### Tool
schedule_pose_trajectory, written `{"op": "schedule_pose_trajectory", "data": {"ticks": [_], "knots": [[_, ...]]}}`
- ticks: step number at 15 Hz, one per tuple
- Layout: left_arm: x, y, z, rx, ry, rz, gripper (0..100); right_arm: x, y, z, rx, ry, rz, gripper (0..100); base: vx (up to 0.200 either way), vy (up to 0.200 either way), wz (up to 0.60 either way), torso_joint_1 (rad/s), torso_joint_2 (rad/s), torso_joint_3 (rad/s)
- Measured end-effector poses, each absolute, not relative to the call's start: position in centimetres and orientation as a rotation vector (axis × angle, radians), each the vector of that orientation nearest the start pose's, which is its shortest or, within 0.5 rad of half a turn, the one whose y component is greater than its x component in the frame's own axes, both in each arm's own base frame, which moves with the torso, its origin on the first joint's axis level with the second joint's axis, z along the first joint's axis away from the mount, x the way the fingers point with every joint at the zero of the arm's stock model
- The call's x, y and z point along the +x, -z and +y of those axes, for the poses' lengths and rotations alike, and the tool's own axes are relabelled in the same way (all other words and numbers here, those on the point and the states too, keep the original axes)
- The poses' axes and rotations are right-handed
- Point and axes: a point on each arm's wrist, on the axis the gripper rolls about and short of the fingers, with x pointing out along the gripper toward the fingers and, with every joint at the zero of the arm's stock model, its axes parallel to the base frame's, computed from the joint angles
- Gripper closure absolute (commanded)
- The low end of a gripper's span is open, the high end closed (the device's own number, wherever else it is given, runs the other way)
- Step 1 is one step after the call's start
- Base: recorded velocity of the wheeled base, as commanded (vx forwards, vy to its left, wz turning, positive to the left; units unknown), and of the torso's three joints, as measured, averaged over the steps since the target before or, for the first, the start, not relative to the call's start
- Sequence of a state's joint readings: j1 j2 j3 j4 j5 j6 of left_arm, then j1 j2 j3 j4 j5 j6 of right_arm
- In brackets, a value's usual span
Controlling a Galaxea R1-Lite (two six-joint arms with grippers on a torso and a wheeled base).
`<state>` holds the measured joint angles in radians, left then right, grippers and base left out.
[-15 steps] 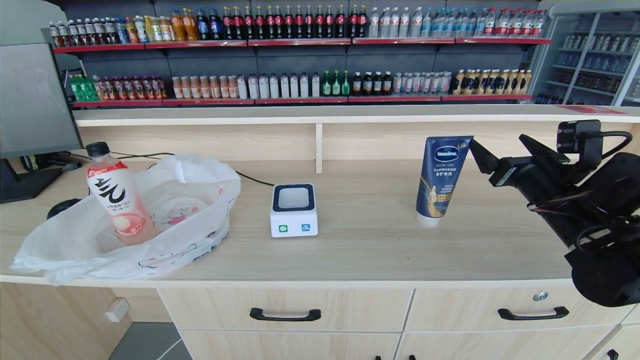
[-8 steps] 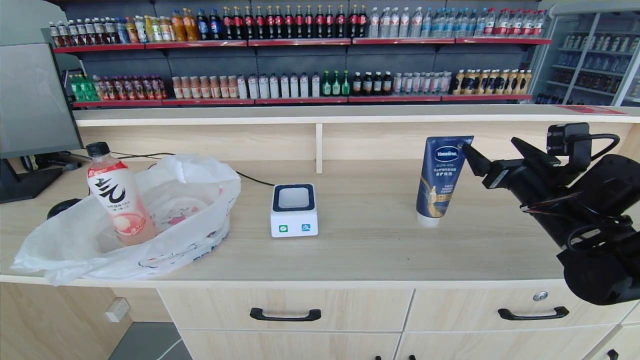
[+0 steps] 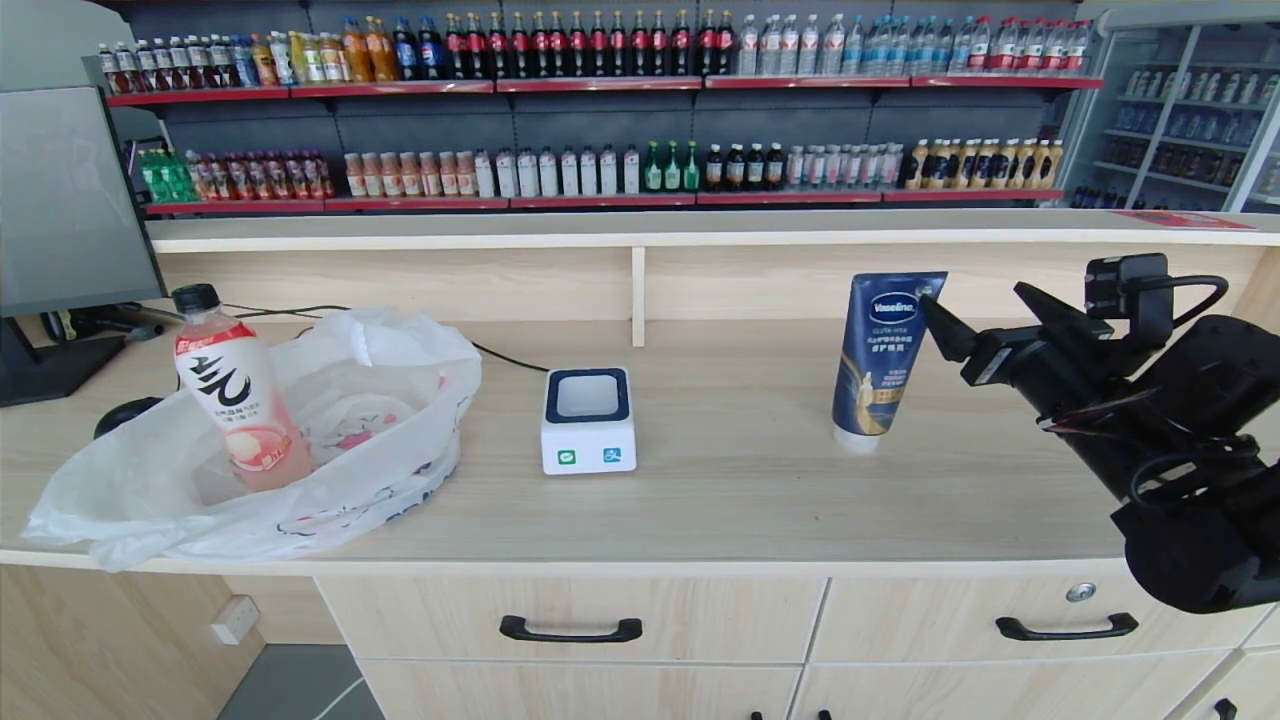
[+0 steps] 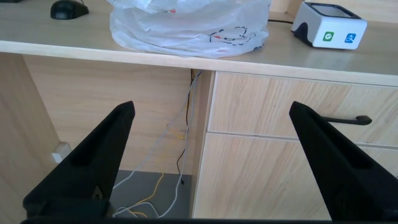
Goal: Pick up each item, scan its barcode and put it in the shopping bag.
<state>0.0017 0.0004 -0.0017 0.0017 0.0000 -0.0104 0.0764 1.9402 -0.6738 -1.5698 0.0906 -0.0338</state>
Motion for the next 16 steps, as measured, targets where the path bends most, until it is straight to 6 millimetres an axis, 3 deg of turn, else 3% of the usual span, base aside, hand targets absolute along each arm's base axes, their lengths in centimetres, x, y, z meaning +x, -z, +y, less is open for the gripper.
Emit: {"op": "schedule_pose_trajectory", "data": {"ticks": [16], "knots": [[-2.3, -7.6, 0.0, -0.012, -0.001, 0.000, 0, 33.9, -15.0, 1.6, -0.038, -0.126, -0.258, 0, 0.000, 0.000, 0.00, 0.000, 0.00, 0.000]]}}
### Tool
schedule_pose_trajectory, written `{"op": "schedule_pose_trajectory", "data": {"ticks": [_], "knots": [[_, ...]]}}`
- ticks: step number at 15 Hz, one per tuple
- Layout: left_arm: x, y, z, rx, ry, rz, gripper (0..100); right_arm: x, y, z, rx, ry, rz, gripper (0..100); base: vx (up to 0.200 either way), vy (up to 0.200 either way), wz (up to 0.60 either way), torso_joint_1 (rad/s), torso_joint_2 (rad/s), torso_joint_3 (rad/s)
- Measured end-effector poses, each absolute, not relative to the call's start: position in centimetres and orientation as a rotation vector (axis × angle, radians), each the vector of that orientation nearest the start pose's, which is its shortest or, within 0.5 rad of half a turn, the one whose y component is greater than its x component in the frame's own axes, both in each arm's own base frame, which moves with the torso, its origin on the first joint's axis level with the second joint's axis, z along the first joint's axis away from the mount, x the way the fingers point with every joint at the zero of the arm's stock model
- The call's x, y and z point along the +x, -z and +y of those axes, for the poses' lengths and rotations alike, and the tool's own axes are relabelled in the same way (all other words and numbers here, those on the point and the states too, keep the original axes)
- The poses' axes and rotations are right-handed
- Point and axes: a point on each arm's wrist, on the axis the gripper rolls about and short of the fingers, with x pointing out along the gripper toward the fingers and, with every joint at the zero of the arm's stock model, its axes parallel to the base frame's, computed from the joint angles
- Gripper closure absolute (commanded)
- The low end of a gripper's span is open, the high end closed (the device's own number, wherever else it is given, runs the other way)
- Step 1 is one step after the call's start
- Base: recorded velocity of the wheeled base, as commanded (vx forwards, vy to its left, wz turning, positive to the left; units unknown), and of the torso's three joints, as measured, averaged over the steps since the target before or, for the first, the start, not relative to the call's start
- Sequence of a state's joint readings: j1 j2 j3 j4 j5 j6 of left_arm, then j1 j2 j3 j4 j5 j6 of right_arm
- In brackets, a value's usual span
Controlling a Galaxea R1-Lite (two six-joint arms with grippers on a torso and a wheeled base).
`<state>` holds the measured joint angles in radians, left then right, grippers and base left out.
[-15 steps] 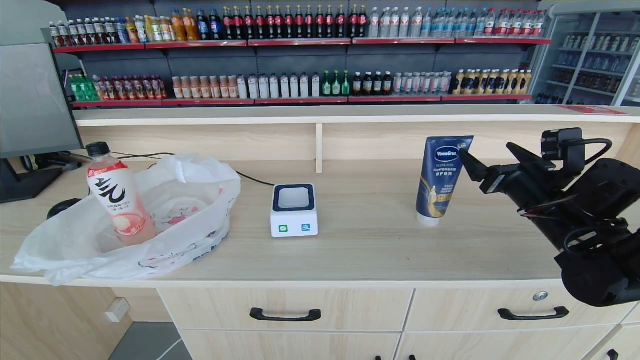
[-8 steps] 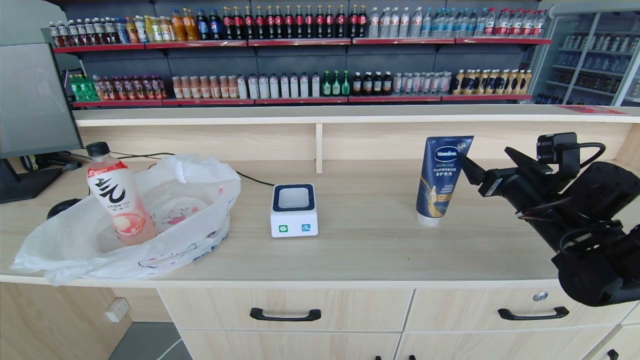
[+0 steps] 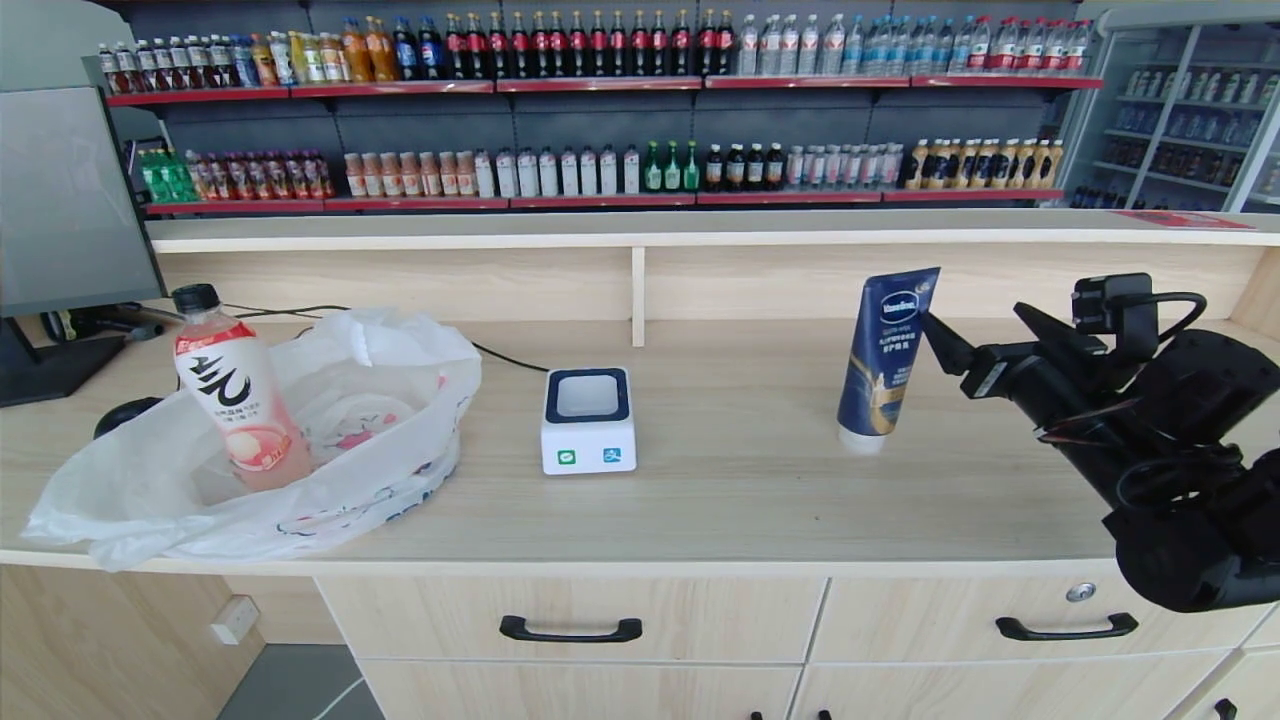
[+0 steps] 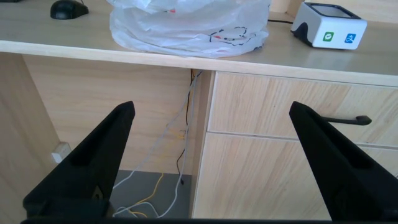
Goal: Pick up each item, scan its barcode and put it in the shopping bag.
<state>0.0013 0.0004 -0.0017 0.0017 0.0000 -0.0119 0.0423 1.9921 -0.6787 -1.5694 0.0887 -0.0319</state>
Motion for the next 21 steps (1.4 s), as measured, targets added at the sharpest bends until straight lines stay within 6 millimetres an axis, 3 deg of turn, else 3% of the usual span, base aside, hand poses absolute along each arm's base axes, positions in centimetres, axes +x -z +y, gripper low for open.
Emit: {"op": "schedule_pose_trajectory", "data": {"ticks": [21], "knots": [[-2.3, -7.6, 0.0, -0.011, -0.001, 0.000, 0, 34.6, -12.9, 1.5, -0.034, -0.146, -0.195, 0, 0.000, 0.000, 0.00, 0.000, 0.00, 0.000]]}}
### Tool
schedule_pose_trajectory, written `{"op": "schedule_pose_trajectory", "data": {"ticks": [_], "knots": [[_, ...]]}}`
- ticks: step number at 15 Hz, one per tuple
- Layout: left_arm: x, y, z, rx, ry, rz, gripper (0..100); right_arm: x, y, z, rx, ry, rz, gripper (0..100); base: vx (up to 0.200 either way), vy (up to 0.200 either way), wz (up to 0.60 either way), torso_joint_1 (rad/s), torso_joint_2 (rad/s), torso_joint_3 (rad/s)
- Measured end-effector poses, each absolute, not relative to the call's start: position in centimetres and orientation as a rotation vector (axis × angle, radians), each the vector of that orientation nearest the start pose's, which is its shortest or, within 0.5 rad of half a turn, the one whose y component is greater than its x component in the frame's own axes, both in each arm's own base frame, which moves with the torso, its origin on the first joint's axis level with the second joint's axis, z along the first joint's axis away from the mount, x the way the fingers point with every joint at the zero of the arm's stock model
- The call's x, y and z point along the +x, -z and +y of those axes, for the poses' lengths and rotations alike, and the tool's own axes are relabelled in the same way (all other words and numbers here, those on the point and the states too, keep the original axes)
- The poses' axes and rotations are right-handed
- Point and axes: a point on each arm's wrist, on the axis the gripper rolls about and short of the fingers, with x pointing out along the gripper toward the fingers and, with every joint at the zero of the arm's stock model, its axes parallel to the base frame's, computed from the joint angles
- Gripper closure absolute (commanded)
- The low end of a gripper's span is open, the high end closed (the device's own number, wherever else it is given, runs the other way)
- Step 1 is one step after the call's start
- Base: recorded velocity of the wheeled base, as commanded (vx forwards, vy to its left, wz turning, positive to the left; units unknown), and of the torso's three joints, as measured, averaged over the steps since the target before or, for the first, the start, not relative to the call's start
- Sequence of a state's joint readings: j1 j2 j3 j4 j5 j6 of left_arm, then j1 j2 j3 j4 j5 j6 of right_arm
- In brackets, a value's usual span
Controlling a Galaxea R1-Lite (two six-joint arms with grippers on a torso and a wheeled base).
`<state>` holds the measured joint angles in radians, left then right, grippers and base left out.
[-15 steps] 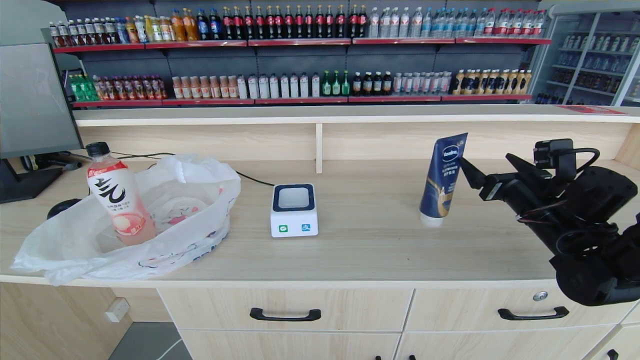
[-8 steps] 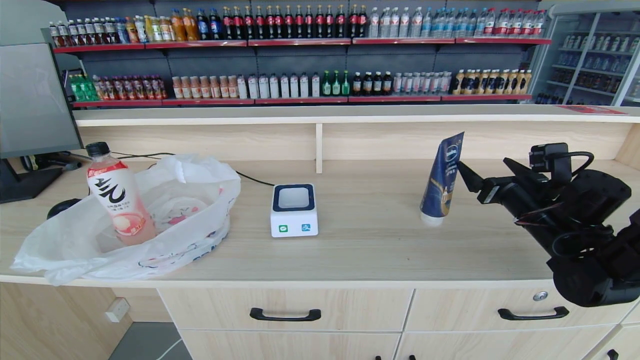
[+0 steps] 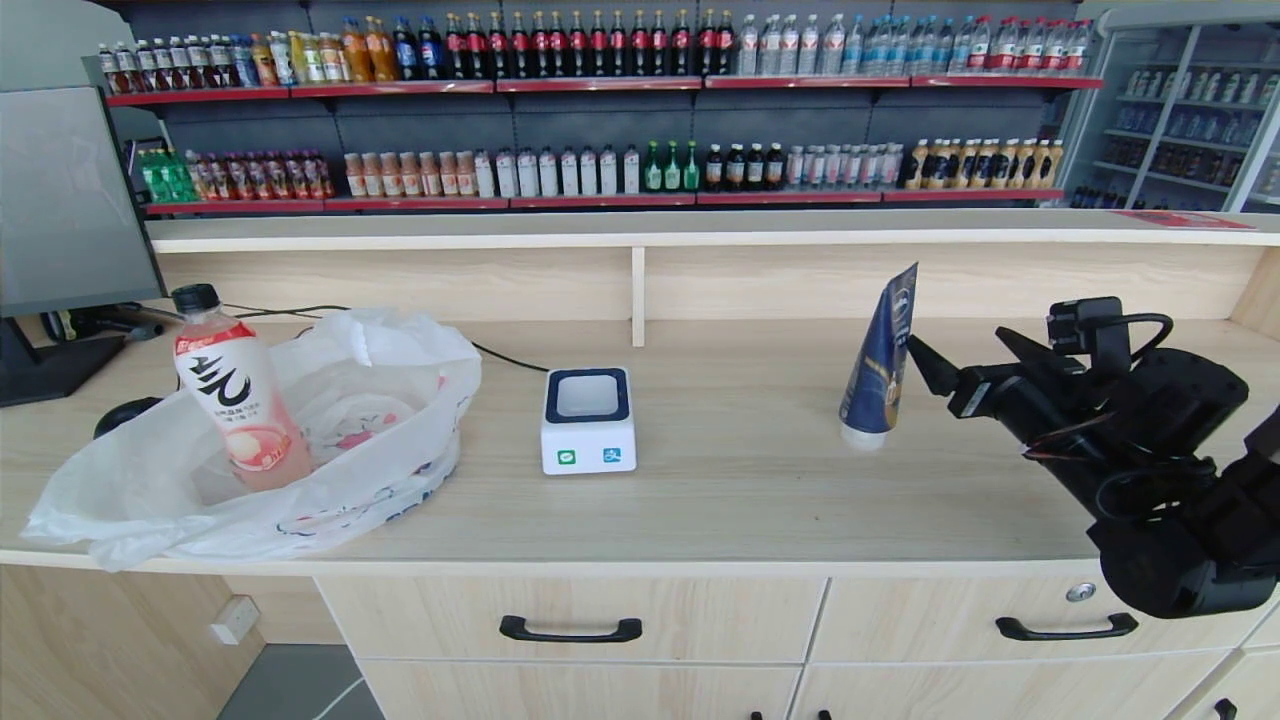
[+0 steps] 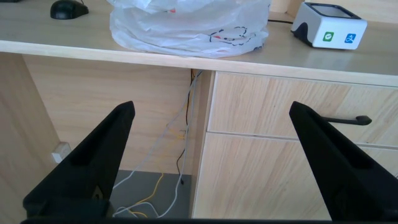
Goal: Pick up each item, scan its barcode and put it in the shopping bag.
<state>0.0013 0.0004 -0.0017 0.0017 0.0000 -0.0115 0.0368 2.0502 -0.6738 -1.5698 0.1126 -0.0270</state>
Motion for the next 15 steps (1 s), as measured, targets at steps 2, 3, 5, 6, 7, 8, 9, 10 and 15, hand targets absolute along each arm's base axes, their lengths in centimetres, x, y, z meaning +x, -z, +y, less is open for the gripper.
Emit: {"op": "schedule_pose_trajectory", "data": {"ticks": [2, 3, 5, 6, 7, 8, 9, 10, 15], "knots": [[-2.3, -7.6, 0.0, -0.012, -0.001, 0.000, 0, 34.7, -12.7, 1.5, -0.034, -0.148, -0.188, 0, 0.000, 0.000, 0.00, 0.000, 0.00, 0.000], [-2.3, -7.6, 0.0, -0.012, -0.001, 0.000, 0, 34.7, -12.6, 1.4, -0.034, -0.148, -0.185, 0, 0.000, 0.000, 0.00, 0.000, 0.00, 0.000], [-2.3, -7.6, 0.0, -0.012, -0.001, 0.000, 0, 34.8, -12.4, 1.3, -0.034, -0.148, -0.179, 0, 0.000, 0.000, 0.00, 0.000, 0.00, 0.000], [-2.3, -7.6, 0.0, -0.012, -0.002, 0.000, 0, 34.8, -12.3, 1.2, -0.035, -0.154, -0.177, 0, 0.000, 0.000, 0.00, 0.000, 0.00, 0.000], [-2.3, -7.6, 0.0, -0.012, -0.001, 0.000, 0, 34.9, -12.2, 1.1, -0.038, -0.170, -0.174, 0, 0.000, 0.000, 0.00, 0.000, 0.00, 0.000], [-2.3, -7.6, 0.0, -0.012, -0.001, 0.000, 0, 34.9, -12.1, 1.1, -0.039, -0.171, -0.171, 0, 0.000, 0.000, 0.00, 0.000, 0.00, 0.000], [-2.3, -7.6, 0.0, -0.012, -0.001, 0.000, 0, 35.0, -11.9, 1.1, -0.039, -0.172, -0.167, 0, 0.000, 0.000, 0.00, 0.000, 0.00, 0.000], [-2.3, -7.6, 0.0, -0.011, -0.001, 0.000, 0, 35.0, -11.8, 1.0, -0.039, -0.172, -0.162, 0, 0.000, 0.000, 0.00, 0.000, 0.00, 0.000], [-2.3, -7.6, 0.0, -0.011, -0.001, 0.000, 0, 35.4, -11.2, 1.0, -0.039, -0.175, -0.152, 0, 0.000, 0.000, 0.00, 0.000, 0.00, 0.000]]}}
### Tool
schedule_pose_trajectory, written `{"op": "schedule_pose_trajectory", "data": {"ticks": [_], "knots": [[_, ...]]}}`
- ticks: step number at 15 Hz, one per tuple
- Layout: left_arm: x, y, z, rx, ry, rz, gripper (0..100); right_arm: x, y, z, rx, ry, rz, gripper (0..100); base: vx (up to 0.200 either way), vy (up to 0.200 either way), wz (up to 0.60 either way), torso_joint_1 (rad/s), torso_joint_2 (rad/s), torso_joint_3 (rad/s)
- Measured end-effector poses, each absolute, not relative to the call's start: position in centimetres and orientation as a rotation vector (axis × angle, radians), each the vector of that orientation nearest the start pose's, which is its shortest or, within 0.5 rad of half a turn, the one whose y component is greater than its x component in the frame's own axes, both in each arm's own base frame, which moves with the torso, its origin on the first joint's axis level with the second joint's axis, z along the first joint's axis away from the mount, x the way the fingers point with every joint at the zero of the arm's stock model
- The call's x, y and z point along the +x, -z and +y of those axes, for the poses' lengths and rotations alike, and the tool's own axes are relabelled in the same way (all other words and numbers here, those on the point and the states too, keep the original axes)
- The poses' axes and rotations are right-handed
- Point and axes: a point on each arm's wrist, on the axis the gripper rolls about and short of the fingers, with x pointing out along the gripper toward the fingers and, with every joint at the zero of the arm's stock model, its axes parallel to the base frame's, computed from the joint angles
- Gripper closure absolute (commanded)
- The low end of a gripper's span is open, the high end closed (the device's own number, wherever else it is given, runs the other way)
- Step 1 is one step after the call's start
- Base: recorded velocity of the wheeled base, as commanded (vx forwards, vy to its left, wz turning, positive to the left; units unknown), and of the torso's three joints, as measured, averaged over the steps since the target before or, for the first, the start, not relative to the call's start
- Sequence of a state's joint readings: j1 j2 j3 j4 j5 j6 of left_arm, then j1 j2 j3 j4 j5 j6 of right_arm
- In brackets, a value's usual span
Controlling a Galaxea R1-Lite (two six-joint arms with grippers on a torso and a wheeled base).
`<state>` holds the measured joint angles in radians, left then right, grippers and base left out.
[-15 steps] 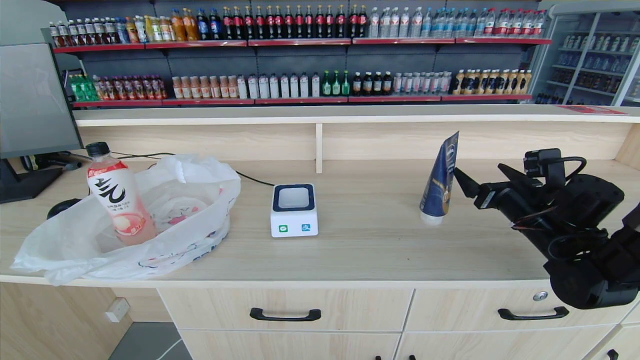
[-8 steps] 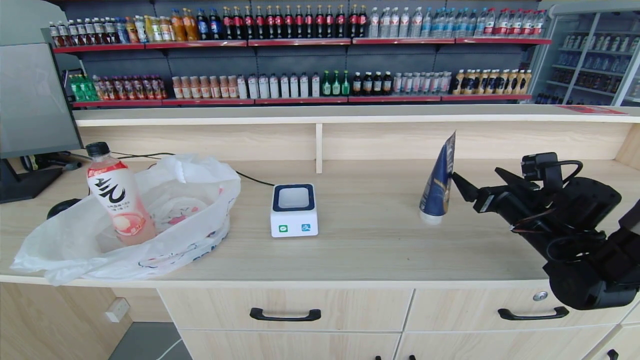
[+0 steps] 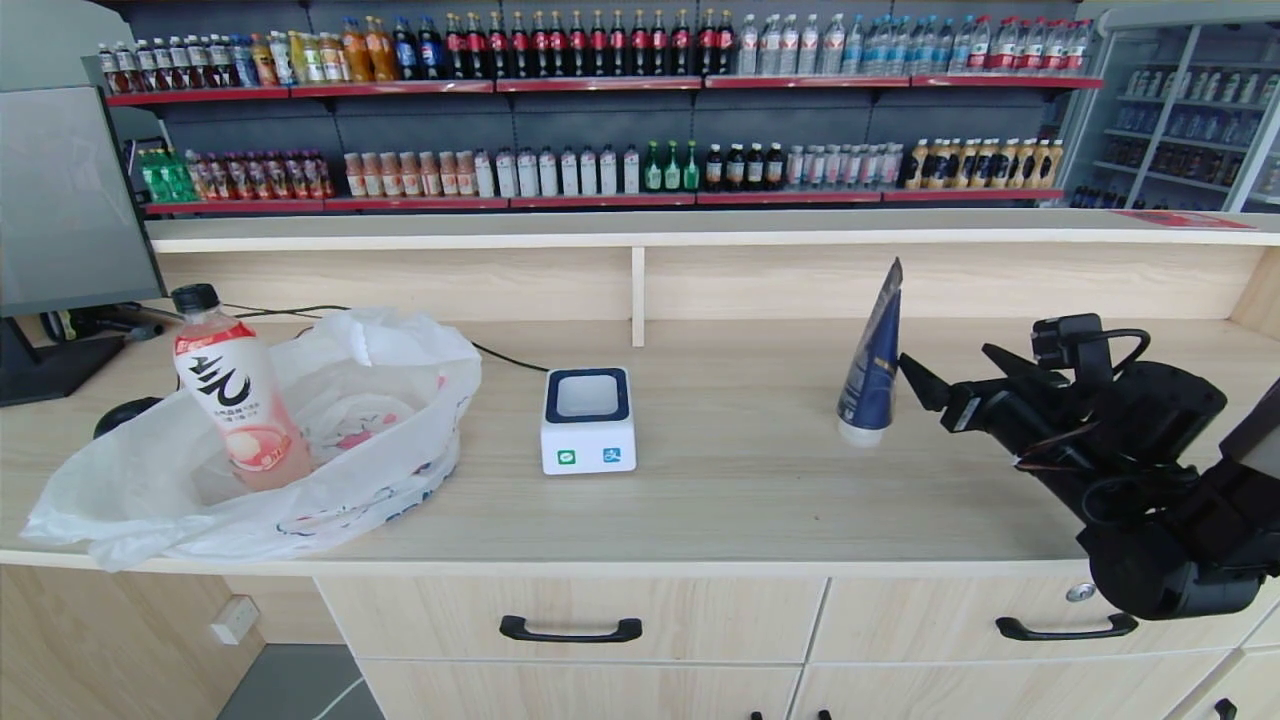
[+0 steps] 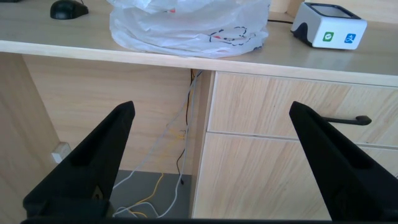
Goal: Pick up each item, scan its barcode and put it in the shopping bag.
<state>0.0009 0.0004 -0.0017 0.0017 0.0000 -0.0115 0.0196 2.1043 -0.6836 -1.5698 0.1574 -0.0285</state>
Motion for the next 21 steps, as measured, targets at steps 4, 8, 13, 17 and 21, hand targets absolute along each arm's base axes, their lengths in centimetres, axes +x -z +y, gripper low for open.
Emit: {"op": "schedule_pose_trajectory", "data": {"ticks": [4, 8, 13, 17, 21], "knots": [[-2.3, -7.6, 0.0, -0.011, -0.001, 0.000, 0, 35.8, -10.9, 0.9, -0.044, -0.182, -0.148, 0, 0.000, 0.000, 0.00, 0.000, 0.00, 0.000], [-2.3, -7.6, 0.0, -0.010, -0.001, 0.000, 0, 36.1, -10.5, 0.7, -0.047, -0.184, -0.142, 0, 0.000, 0.000, 0.00, 0.000, 0.00, 0.000], [-2.3, -7.6, 0.0, -0.010, -0.001, 0.000, 0, 36.3, -10.2, 0.5, -0.048, -0.180, -0.136, 0, 0.000, 0.000, 0.00, 0.000, 0.00, 0.000], [-2.3, -7.6, 0.0, -0.007, -0.001, 0.000, 0, 35.4, -10.3, -0.1, -0.061, -0.161, -0.120, 0, 0.000, 0.000, 0.00, 0.000, 0.00, 0.000], [-2.3, -7.6, 0.0, -0.009, -0.001, 0.000, 0, 32.7, -11.0, -0.2, -0.073, -0.158, -0.093, 0, 0.000, 0.000, 0.00, 0.000, 0.00, 0.000]]}}
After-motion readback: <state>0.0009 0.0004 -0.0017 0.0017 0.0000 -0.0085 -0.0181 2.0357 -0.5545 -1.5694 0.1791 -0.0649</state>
